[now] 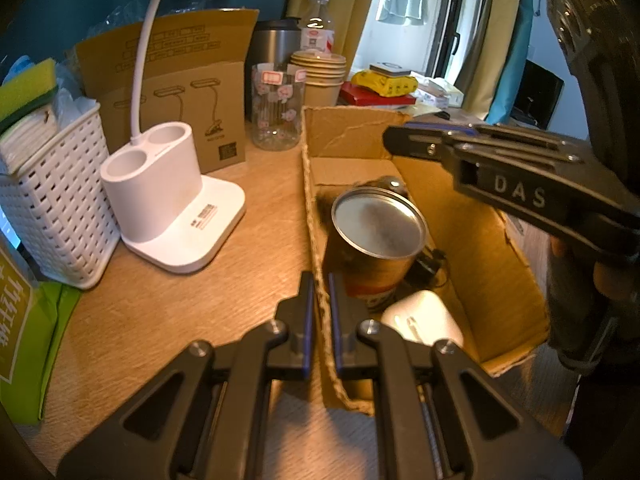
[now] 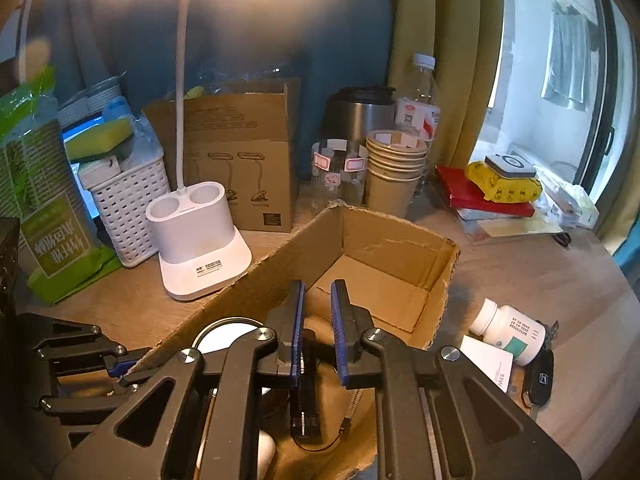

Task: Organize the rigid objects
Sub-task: 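Carry the wristwatch with the right gripper and release it into the box, then move the right gripper back to the white charger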

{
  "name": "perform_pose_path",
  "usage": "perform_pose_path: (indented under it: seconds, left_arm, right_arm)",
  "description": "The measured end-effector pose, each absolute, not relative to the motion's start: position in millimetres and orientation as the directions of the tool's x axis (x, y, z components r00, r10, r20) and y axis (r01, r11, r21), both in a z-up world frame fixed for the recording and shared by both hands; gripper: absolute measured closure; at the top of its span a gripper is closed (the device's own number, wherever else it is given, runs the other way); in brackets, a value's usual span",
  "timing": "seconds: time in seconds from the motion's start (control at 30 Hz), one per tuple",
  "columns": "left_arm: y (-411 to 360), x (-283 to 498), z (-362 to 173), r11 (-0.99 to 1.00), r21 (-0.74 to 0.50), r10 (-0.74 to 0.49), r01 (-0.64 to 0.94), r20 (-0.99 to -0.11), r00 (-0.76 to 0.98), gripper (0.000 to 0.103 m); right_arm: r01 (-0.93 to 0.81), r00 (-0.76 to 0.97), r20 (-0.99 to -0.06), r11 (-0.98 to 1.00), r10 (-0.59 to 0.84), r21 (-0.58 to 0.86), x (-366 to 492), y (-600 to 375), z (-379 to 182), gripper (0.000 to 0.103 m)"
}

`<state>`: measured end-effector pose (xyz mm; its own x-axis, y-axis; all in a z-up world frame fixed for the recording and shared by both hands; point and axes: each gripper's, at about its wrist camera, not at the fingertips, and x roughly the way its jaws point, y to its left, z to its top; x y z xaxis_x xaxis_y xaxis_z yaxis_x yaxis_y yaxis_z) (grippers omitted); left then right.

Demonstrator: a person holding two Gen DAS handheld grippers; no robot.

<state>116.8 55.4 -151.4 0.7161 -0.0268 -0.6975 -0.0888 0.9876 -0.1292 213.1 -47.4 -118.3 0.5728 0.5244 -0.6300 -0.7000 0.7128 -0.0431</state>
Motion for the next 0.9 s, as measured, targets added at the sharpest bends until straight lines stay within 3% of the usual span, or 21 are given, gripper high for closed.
perform_pose_path:
  seconds: [0.73,0.9]
  left_arm:
    - [55,116,-151,0.988,-0.130,-0.027,-0.089,-0.697,0.716,0.095]
    - [55,117,-152,0.988,-0.130,-0.027,-0.089,-0.697,0.716,0.095]
  right_arm:
    - [-0.678,0.577,-0.617,0.735,0.535,0.003,212,-64,-115,0.087]
    - [-0.658,0.603,-0.597,0.753,0.529,0.001,210,-76,-104,0.080]
